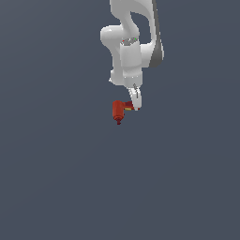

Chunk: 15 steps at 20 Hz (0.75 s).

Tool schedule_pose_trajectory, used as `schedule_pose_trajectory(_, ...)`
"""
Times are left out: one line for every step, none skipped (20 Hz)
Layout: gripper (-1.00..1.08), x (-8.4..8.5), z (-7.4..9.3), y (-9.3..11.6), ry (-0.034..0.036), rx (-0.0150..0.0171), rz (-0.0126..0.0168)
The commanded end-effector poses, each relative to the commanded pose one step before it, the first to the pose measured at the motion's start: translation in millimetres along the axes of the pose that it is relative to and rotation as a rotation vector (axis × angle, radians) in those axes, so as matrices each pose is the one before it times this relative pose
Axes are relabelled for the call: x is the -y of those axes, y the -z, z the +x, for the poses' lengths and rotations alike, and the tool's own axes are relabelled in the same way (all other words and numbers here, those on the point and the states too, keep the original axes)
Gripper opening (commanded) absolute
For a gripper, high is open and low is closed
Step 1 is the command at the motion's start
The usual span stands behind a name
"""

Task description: Pick up the object and move it to a goal position.

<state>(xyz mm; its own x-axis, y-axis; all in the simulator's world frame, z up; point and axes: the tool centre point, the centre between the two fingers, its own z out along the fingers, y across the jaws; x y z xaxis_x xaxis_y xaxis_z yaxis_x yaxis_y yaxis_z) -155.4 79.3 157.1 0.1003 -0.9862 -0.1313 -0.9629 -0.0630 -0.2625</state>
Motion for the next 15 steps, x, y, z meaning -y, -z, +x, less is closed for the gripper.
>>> schedule_pose_trajectory(-1.0, -4.08, 2.39, 12.91, 0.00049, -0.00035, 0.00377)
schedule_pose_trajectory(-1.0, -1.73, 0.81, 3.92, 0.00024, -0.00063, -0.00014)
schedule_pose_trajectory(-1.0, -1.58, 0.78, 3.67, 0.00019, -0.00044, -0.00006)
schedule_pose_trajectory(-1.0, -1.42, 0.83, 3.42, 0.0, 0.0, 0.0)
schedule_pose_trajectory(-1.0, -1.29, 0.64, 3.07, 0.0002, -0.00044, -0.00003)
schedule_pose_trajectory(-1.0, -1.14, 0.57, 2.77, 0.00021, -0.00044, -0.00002)
schedule_pose_trajectory(-1.0, -0.99, 0.61, 2.49, 0.0, 0.0, 0.0)
schedule_pose_trajectory(-1.0, -0.84, 0.53, 2.19, 0.0, 0.0, 0.0)
schedule_pose_trajectory(-1.0, -0.69, 0.45, 1.89, 0.0, 0.0, 0.0)
schedule_pose_trajectory(-1.0, -0.54, 0.36, 1.59, 0.0, 0.0, 0.0)
schedule_pose_trajectory(-1.0, -0.43, 0.05, 1.32, 0.00047, -0.00012, 0.00007)
schedule_pose_trajectory(-1.0, -0.28, 0.19, 1.0, 0.0, 0.0, 0.0)
schedule_pose_trajectory(-1.0, -0.17, 0.1, 0.75, 0.00011, 0.00047, 0.00005)
schedule_pose_trajectory(-1.0, -0.08, 0.06, 0.42, 0.0, 0.0, 0.0)
schedule_pose_trajectory(-1.0, -0.02, 0.02, 0.13, 0.0, 0.0, 0.0)
